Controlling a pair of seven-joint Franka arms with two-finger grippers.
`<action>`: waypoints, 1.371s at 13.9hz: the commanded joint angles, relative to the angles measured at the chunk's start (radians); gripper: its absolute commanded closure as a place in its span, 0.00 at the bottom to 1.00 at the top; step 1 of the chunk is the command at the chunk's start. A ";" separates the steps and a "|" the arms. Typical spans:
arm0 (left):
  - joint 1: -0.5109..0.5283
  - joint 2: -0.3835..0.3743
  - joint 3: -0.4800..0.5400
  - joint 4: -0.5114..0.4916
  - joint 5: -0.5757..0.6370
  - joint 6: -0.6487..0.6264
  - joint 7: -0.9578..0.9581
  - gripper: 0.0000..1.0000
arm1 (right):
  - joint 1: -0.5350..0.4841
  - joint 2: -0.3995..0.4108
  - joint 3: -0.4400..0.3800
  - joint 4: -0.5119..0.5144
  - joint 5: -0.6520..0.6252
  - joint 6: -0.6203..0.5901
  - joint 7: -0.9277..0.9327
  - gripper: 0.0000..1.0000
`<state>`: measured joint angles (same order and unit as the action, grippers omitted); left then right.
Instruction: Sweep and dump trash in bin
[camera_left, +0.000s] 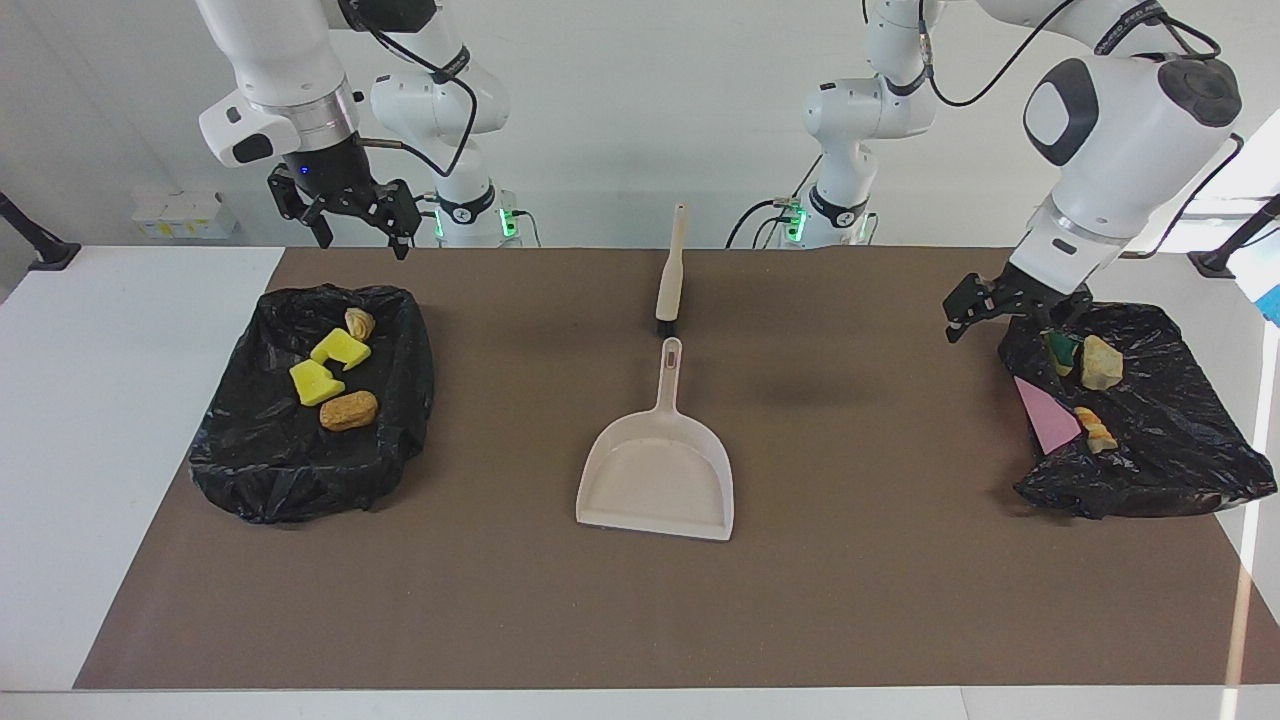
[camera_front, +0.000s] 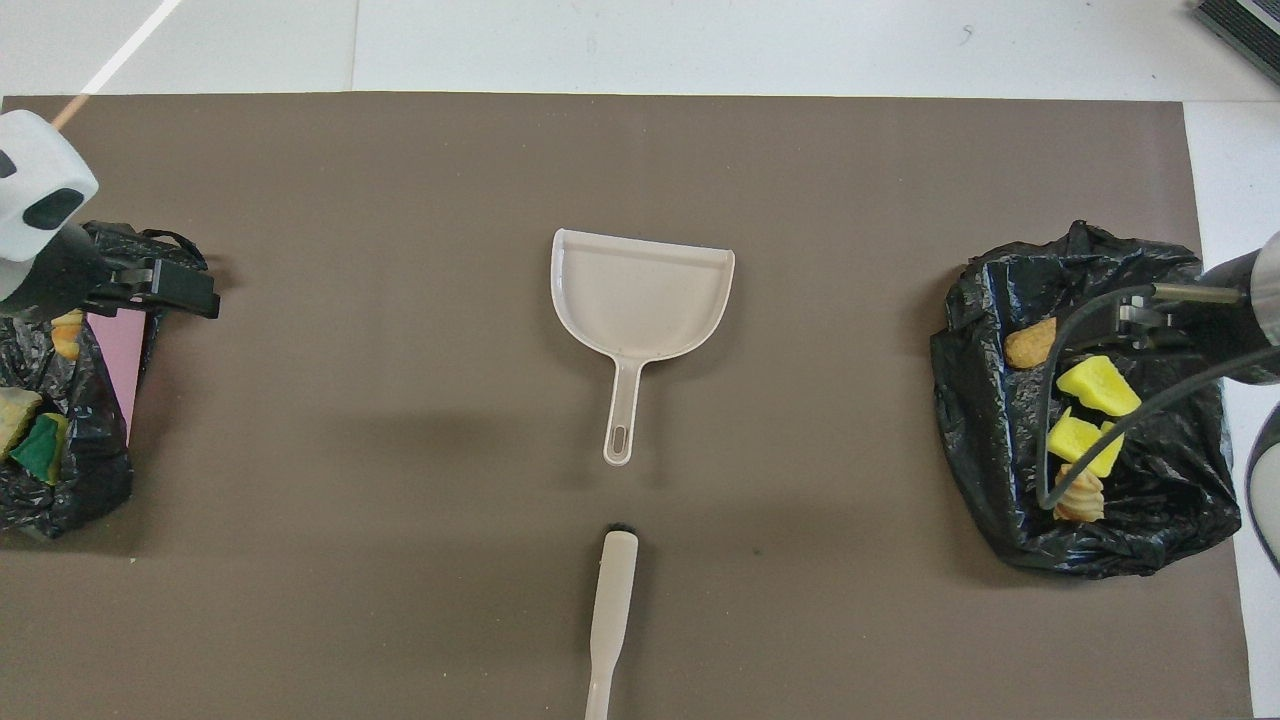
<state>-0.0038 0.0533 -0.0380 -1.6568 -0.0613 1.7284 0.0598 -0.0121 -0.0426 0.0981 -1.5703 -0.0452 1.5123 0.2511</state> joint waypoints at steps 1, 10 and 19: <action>0.008 -0.062 -0.011 -0.015 0.014 -0.048 0.012 0.00 | -0.019 -0.020 0.003 -0.023 0.014 0.022 -0.036 0.00; -0.004 -0.124 -0.013 -0.052 0.061 -0.084 0.048 0.00 | -0.023 -0.020 0.003 -0.023 0.014 0.020 -0.036 0.00; 0.007 -0.110 -0.013 -0.028 0.060 -0.096 0.063 0.00 | -0.020 -0.022 0.003 -0.027 0.014 0.020 -0.035 0.00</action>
<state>-0.0041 -0.0445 -0.0487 -1.6794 -0.0166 1.6349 0.1079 -0.0189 -0.0427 0.0981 -1.5703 -0.0452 1.5123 0.2511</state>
